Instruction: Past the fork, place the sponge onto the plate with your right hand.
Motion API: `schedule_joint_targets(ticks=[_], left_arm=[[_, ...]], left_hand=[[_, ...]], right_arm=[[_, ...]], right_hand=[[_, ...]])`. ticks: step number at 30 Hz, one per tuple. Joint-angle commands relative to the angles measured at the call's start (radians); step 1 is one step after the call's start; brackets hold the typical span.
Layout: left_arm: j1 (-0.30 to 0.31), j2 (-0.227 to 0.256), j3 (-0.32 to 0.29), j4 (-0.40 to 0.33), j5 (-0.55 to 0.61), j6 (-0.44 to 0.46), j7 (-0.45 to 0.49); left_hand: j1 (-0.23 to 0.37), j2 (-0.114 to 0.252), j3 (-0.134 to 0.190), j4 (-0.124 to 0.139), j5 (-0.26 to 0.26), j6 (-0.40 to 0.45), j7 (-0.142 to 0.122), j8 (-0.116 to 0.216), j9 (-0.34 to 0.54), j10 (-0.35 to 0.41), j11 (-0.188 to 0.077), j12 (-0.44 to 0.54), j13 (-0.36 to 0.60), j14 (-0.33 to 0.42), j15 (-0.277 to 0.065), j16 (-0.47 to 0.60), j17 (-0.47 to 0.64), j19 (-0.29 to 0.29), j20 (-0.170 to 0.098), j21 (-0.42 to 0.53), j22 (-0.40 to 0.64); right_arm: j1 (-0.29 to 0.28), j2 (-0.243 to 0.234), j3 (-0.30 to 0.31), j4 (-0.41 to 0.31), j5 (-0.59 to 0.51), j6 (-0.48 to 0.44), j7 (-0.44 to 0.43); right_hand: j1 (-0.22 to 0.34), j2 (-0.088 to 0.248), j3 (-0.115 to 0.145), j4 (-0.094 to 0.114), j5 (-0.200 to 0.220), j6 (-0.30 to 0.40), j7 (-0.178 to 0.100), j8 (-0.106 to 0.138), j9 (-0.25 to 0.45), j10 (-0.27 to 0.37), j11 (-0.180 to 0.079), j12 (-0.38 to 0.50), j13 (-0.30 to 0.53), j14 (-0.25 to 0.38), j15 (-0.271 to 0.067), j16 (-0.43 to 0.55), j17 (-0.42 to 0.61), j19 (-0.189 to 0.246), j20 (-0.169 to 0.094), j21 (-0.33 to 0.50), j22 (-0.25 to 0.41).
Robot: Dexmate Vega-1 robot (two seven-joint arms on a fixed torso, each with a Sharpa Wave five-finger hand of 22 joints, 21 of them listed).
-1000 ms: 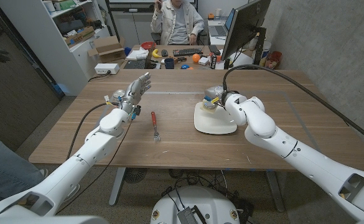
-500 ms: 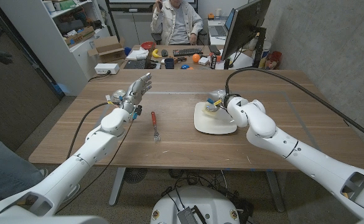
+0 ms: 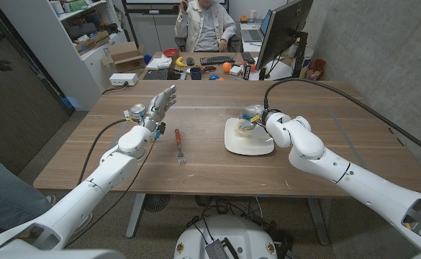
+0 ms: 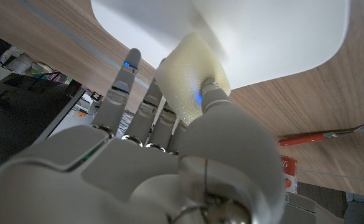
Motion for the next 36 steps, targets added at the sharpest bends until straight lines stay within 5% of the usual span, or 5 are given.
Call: schedule_joint_targets(ticks=[1, 10, 23, 36], left_arm=[[0.013, -0.001, -0.004, -0.012, -0.001, -0.001, 0.010], [0.024, 0.002, -0.006, -0.020, -0.002, -0.001, 0.012], [0.040, 0.005, -0.010, -0.034, 0.000, 0.001, 0.025], [0.042, 0.004, -0.013, -0.034, -0.007, 0.003, 0.025]], left_hand=[[0.005, 0.010, 0.008, 0.002, 0.007, 0.001, 0.000, -0.001, 0.006, 0.004, -0.003, 0.002, 0.005, 0.003, 0.000, -0.001, 0.003, 0.004, 0.005, -0.001, 0.002], [0.004, 0.009, 0.009, 0.002, 0.007, 0.002, -0.001, 0.000, 0.006, 0.004, -0.004, 0.001, 0.005, 0.004, 0.000, -0.001, 0.003, 0.004, 0.004, -0.002, 0.002], [0.004, 0.009, 0.009, 0.002, 0.007, 0.006, -0.001, 0.001, 0.006, 0.006, -0.002, 0.002, 0.005, 0.004, 0.001, -0.001, 0.003, 0.003, 0.005, -0.002, 0.002], [0.003, 0.009, 0.009, 0.003, 0.007, 0.011, -0.001, 0.002, 0.006, 0.008, -0.003, 0.002, 0.005, 0.005, 0.000, -0.001, 0.003, 0.002, 0.005, -0.002, 0.002]], right_arm=[[0.001, -0.026, -0.009, -0.038, 0.007, -0.017, 0.025], [-0.023, -0.029, -0.005, -0.060, -0.006, -0.031, -0.010], [-0.043, -0.022, 0.003, -0.063, -0.006, -0.026, -0.050], [-0.032, -0.021, 0.004, -0.067, 0.011, -0.033, -0.019]], right_hand=[[-0.006, -0.034, -0.020, -0.002, 0.001, -0.028, -0.016, -0.022, 0.003, -0.034, 0.009, -0.019, 0.004, -0.020, 0.024, -0.012, 0.000, -0.006, 0.023, -0.004, 0.001], [-0.006, -0.054, -0.034, -0.006, 0.004, -0.066, -0.032, -0.045, 0.003, -0.066, 0.009, -0.037, 0.006, -0.047, 0.044, -0.024, -0.003, -0.026, 0.029, -0.009, 0.001], [-0.103, -0.118, -0.107, 0.030, 0.017, -0.141, -0.033, -0.094, 0.004, -0.125, 0.027, -0.073, 0.009, -0.105, 0.087, -0.061, -0.016, -0.071, 0.030, -0.011, 0.002], [-0.183, -0.186, -0.173, 0.052, 0.055, -0.255, -0.019, -0.141, 0.002, -0.246, 0.069, -0.116, 0.009, -0.211, 0.181, -0.139, -0.037, -0.136, 0.032, -0.016, 0.001]])
